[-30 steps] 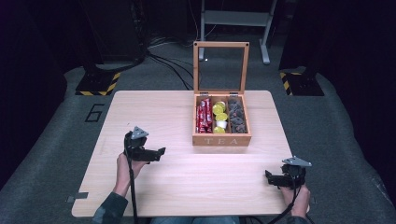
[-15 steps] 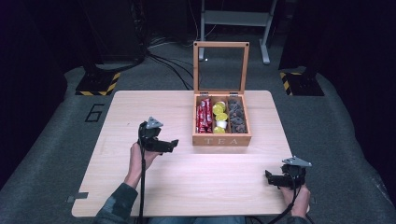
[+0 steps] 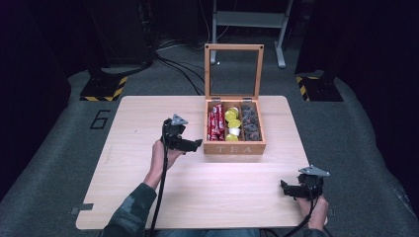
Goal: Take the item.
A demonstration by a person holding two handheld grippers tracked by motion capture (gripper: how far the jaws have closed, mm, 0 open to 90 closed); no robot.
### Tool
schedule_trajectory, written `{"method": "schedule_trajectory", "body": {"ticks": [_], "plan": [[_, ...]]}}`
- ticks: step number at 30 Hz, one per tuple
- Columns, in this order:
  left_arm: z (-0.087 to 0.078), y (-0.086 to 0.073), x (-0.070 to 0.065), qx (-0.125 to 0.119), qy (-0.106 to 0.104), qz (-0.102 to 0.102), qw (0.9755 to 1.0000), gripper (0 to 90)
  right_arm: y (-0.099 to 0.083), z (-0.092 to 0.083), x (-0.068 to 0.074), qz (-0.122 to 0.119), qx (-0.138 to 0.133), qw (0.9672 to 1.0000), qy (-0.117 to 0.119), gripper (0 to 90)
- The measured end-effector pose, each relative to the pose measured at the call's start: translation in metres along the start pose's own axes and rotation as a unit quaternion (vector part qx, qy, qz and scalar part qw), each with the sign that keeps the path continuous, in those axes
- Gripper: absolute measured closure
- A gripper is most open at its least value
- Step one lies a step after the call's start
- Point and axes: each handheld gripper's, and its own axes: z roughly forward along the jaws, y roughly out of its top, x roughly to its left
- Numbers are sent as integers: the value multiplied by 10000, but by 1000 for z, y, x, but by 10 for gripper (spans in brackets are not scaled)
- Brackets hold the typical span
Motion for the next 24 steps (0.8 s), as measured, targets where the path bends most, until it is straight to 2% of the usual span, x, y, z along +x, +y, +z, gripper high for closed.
{"method": "schedule_trajectory", "body": {"ticks": [6, 8, 9, 14, 20, 21, 23, 24], "plan": [[13, 14, -6, -31, -12, -59, 10000, 35, 0, 0, 0, -9, -14, 10000, 9, 9], [17, 19, -8, 21, -25, 12, 10000, 35, 0, 0, 0, -8, -14, 10000, 9, 9], [24, 24, -10, 37, -66, 14, 10000, 35, 0, 0, 0, -10, -16, 10000, 9, 10], [35, 30, -13, 65, -220, -7, 9997, 42, 0, 0, 0, -11, -16, 10000, 12, 10], [50, 37, -14, 125, -337, 24, 9994, 115, 0, 0, 0, -11, -17, 10000, 13, 11], [53, 38, -15, 81, -323, 22, 9994, 148, 0, 0, 0, -13, -17, 10000, 13, 11], [58, 39, -16, 142, -214, 100, 9996, 171, 0, 0, 0, -15, -19, 10000, 13, 12], [61, 39, -17, 132, -270, 10, 9995, 171, 0, 0, 0, -15, -19, 10000, 13, 12]]}}
